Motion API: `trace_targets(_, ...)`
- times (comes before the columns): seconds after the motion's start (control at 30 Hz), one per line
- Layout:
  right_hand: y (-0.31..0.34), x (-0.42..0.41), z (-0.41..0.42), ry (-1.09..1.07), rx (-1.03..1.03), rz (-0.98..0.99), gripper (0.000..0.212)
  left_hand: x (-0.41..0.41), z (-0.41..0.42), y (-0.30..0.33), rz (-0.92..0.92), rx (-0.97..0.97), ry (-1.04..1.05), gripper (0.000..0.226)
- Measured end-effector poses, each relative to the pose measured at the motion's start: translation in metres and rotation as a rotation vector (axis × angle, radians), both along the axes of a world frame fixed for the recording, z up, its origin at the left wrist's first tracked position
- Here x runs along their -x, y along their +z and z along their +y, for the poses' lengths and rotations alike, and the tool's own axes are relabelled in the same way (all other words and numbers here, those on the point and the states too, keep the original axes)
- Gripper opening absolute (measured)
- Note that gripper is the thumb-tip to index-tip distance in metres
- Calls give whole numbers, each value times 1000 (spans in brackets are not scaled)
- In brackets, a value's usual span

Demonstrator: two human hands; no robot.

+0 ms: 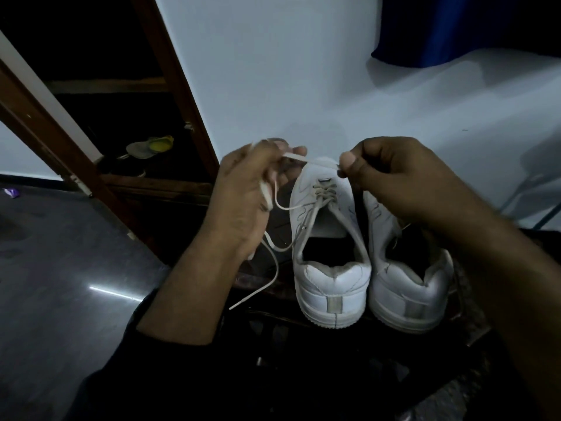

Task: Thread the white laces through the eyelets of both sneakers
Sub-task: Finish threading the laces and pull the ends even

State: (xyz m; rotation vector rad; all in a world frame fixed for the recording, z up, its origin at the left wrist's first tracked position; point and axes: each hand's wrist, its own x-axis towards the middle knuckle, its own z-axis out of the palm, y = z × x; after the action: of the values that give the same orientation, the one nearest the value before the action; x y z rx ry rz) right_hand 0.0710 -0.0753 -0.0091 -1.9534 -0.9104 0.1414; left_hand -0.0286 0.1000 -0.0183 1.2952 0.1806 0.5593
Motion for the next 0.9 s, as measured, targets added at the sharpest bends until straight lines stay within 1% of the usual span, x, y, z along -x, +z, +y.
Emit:
trace_targets(0.07,1,-4,-4,11,22,5,26,3,1,7,-79,213,-63,49)
trace_targets(0.1,2,-5,-5,18,30,9,24,4,2,9,-88,284,-63,55)
trace_targets(0.13,2,-4,-5,25,44,9,22,5,3,9,-82,319,-54,56)
trace_targets(0.17,2,-3,-4,34,61,3,19,5,2,8,-65,295,-34,53)
trace_targets(0.2,2,-1,-3,41,80,-6,16,5,2,7,-35,216,-12,48)
trace_targets(0.27,3,0,-2,49,108,-44,8,3,0,-1,32,-32,3,39)
trace_targets(0.33,5,0,-2,58,113,-71,12,1,-4,-6,60,-250,-17,24)
trace_targets(0.37,7,1,-2,58,105,-75,15,1,-5,-8,53,-327,-36,14)
trace_targets(0.4,8,1,-3,52,94,-73,15,0,-7,-10,48,-386,-57,7)
trace_targets(0.47,8,4,-3,13,60,-70,10,-1,-7,-15,66,-479,-103,14)
trace_targets(0.53,7,5,-2,-53,49,-101,6,-3,-6,-19,89,-527,-122,15)
trace_targets(0.63,6,5,-1,-82,71,-144,7,-3,-4,-20,95,-508,-118,11)
trace_targets(0.77,10,3,-6,-25,19,-53,5,-2,-3,-17,99,-516,-101,4)
trace_targets(0.83,14,2,-8,7,108,-47,9,-1,0,-17,97,-553,-91,6)
trace_targets(0.9,15,5,-9,57,305,-67,20,2,2,-15,89,-591,-115,7)
